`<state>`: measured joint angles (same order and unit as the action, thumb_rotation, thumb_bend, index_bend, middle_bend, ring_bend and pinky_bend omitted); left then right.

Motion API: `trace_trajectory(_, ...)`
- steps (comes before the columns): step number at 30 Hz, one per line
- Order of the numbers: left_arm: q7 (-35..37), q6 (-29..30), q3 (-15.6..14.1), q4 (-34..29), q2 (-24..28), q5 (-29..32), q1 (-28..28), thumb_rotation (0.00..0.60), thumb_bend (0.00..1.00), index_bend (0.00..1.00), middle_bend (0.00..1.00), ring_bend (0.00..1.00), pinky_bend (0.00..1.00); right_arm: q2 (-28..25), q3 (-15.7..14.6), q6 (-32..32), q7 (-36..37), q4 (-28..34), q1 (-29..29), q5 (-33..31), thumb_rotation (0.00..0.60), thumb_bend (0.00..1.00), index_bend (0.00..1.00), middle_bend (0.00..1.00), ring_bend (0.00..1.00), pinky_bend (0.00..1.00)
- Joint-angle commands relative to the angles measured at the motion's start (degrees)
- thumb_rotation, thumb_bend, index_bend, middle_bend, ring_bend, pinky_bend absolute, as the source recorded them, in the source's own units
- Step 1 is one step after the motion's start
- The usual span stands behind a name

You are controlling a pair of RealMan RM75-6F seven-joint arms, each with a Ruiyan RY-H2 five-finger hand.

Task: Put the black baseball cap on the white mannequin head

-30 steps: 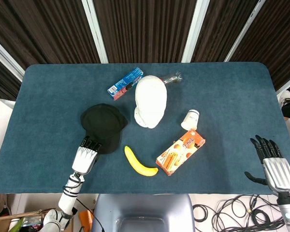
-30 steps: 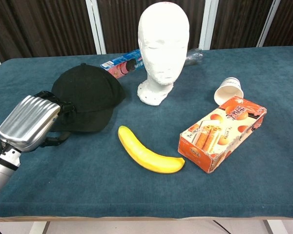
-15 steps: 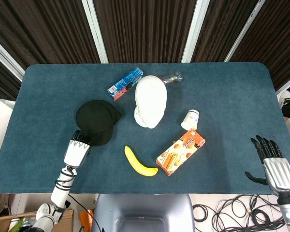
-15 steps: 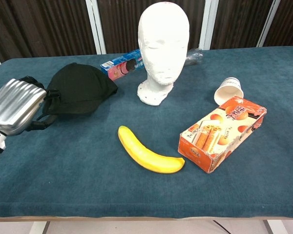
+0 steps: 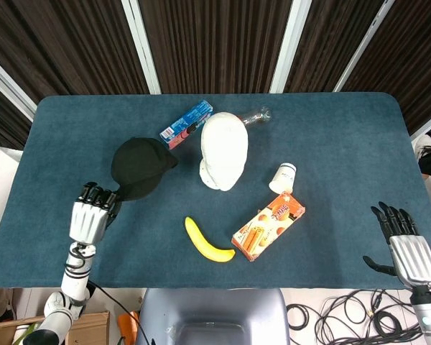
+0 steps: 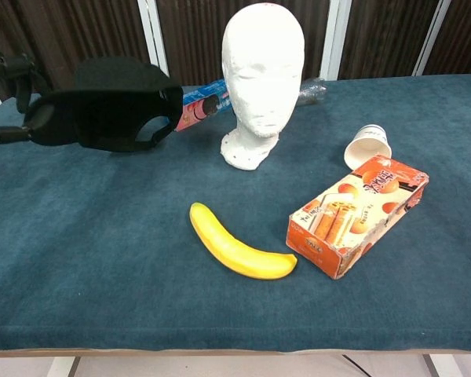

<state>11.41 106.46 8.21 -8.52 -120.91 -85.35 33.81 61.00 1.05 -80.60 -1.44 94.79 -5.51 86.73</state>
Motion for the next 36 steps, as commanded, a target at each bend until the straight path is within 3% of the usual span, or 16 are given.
trace_trajectory(1, 1.02, 2.1, 1.72, -0.2, 1.35, 1.54, 1.34, 0.6, 0.69, 0.67, 0.75, 0.59, 0.44, 0.05, 0.0, 0.11, -0.19, 0.05, -0.04, -0.07, 0.6, 0.09, 0.0, 0.0, 0.0, 0.0)
trace_trajectory(9, 1.09, 6.02, 4.64, -0.85, 5.64, 3.78, 5.53, 0.6, 0.71, 0.67, 0.75, 0.59, 0.44, -0.07, 0.14, 0.11, 0.04, 0.15, -0.01, -0.32, 0.6, 0.09, 0.0, 0.0, 0.0, 0.0)
trace_trajectory(19, -1.92, 8.83, 7.15, -5.94, 10.1, 4.49, 14.18, 0.6, 0.71, 0.67, 0.76, 0.6, 0.44, -0.37, 0.35, 0.26, 0.96, -0.07, 0.0, -0.74, 0.6, 0.09, 0.0, 0.0, 0.0, 0.0)
trace_trajectory(27, -2.03, 5.64, 11.46, -11.27, 11.56, 7.52, 19.09, 0.6, 0.73, 0.68, 0.77, 0.61, 0.44, -0.7, 0.36, 0.44, 1.88, -0.17, -0.05, -0.76, 0.6, 0.09, 0.0, 0.0, 0.0, 0.0)
trace_trajectory(36, -3.21, -3.65, 18.16, -13.76, 11.86, 12.72, 27.26, 0.6, 0.75, 0.68, 0.79, 0.63, 0.43, -1.26, 0.57, 1.58, 3.84, -0.76, -0.44, -1.49, 0.6, 0.09, 0.0, 0.0, 0.0, 0.0)
